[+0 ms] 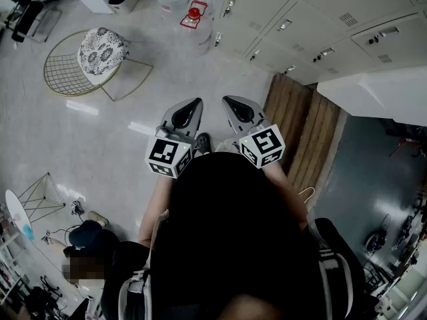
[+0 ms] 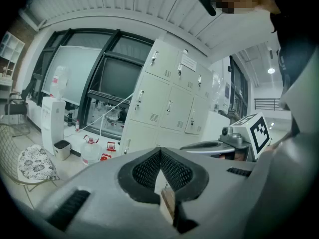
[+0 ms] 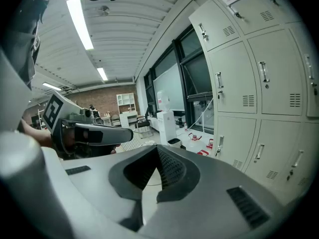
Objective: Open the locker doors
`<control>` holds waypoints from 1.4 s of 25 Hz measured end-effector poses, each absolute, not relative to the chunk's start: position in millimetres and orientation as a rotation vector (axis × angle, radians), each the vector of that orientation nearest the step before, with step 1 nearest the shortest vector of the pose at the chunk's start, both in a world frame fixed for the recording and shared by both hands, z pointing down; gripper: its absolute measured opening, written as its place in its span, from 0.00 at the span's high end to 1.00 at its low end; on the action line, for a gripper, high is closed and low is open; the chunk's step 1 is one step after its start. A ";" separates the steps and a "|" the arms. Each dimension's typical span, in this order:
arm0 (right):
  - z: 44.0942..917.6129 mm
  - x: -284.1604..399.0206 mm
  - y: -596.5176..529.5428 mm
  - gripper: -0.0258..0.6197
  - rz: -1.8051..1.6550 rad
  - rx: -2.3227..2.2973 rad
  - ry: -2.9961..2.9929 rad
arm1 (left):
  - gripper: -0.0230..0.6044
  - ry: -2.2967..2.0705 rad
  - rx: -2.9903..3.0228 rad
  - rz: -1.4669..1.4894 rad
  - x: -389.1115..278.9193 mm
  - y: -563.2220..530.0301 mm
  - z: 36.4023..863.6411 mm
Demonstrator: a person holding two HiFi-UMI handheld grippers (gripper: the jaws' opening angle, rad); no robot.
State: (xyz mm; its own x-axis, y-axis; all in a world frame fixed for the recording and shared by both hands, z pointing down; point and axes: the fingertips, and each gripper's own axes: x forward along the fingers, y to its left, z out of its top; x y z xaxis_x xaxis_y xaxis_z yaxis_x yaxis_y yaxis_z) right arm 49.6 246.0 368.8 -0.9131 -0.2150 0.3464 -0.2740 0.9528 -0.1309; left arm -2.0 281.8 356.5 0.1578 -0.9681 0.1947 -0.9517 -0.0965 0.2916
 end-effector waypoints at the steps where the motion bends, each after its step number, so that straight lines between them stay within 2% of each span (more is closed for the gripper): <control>1: 368.7 48.4 243.5 0.96 0.256 0.360 -2.772 | 0.94 -1.836 2.095 -0.066 -2.6 279.8 356.5; 12: 375.5 48.4 216.7 0.96 0.342 0.400 -2.766 | 0.93 -1.808 2.111 -0.036 -2.0 253.3 364.2; 17: 373.6 42.3 182.4 0.96 0.249 0.385 -2.786 | 0.94 -1.830 2.091 -0.031 -4.1 221.5 366.3; 27: 363.5 10.0 73.6 0.96 0.218 0.218 -2.821 | 0.94 -1.956 1.980 -0.014 -24.8 121.4 349.6; 35: 386.8 -6.1 -7.7 0.96 0.158 0.135 -2.769 | 0.94 -2.059 1.871 -0.033 -32.7 58.2 347.1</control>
